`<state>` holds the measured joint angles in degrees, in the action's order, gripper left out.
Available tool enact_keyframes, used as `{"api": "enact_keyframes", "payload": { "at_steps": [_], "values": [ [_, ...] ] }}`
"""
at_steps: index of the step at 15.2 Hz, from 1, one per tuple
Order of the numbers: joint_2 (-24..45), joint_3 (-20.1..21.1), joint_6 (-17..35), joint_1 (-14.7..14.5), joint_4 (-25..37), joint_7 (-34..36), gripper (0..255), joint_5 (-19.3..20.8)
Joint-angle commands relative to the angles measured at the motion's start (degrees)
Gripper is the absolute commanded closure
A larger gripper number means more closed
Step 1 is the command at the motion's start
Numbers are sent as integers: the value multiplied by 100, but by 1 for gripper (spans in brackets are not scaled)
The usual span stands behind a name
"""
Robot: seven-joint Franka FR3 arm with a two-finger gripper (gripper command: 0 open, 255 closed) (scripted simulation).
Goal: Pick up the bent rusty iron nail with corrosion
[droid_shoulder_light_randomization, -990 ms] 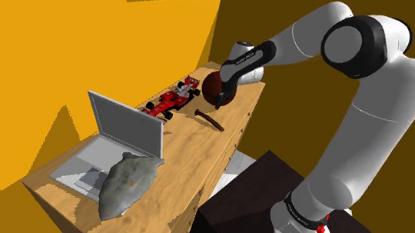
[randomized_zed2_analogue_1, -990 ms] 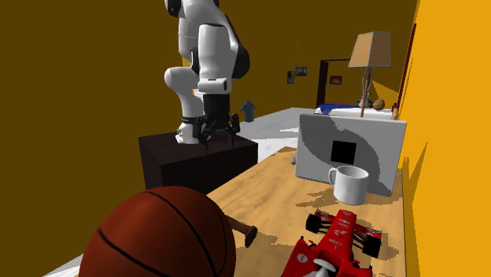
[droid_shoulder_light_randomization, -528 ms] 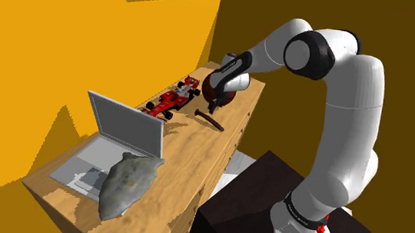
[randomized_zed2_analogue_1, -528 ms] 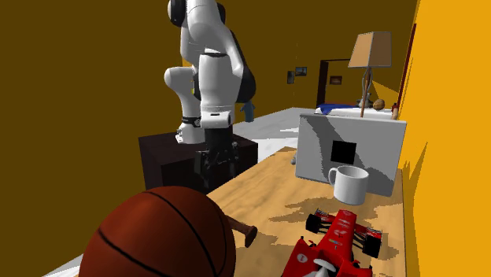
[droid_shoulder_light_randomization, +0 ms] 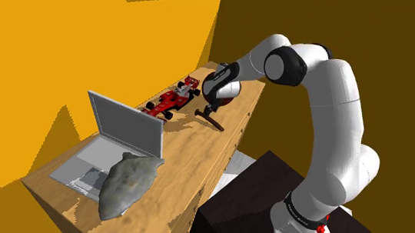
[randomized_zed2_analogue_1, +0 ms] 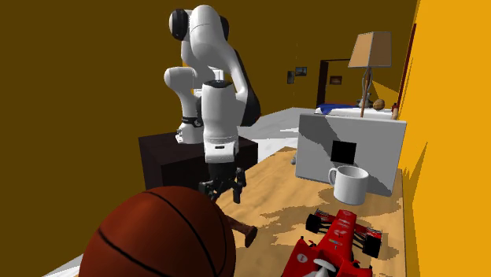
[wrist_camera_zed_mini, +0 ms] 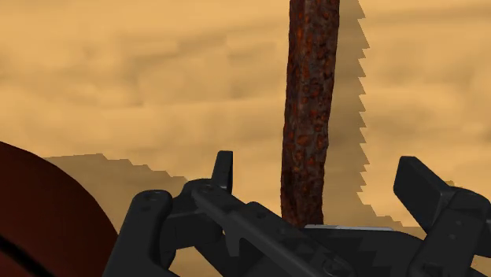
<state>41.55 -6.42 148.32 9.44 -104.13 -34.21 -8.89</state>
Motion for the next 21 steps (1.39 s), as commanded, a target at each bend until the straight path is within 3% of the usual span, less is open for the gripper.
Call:
{"api": "enact_keyframes", "payload": {
  "at_steps": [1, 6, 7, 16, 21],
  "values": [
    [128, 21, 87, 20, 43, -20, 0, -17],
    [368, 57, 234, 46, 136, -39, 0, -45],
    [368, 57, 237, 47, 133, -40, 255, -45],
    [368, 56, 234, 46, 136, -39, 255, -45],
    [35, 7, 26, 9, 10, -11, 255, -6]
  ]
}}
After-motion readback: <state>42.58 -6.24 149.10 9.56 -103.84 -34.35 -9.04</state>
